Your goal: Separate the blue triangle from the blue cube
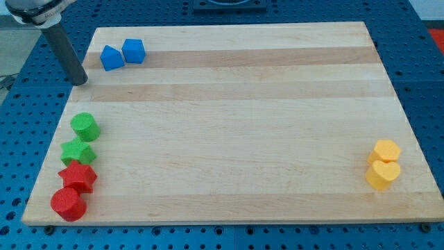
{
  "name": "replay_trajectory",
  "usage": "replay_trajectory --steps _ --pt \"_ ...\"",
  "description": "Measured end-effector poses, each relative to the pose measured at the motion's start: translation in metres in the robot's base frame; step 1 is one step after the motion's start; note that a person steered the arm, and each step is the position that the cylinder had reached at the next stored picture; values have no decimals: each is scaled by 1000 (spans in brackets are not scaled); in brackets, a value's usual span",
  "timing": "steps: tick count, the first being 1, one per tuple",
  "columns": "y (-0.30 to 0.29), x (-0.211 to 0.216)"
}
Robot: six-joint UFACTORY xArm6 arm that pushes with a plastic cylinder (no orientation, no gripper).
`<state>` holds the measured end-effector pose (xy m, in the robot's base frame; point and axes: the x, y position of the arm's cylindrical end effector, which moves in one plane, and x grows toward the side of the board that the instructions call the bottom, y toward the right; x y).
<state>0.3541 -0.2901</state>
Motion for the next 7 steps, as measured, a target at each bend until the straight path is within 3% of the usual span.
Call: replay_trajectory --steps 1,2,4,5,6,7 --pt "0 -1" --pt "0 -41" --pt "0 -63" --pt "36 -63" --pt "116 -46" --pt "182 -8"
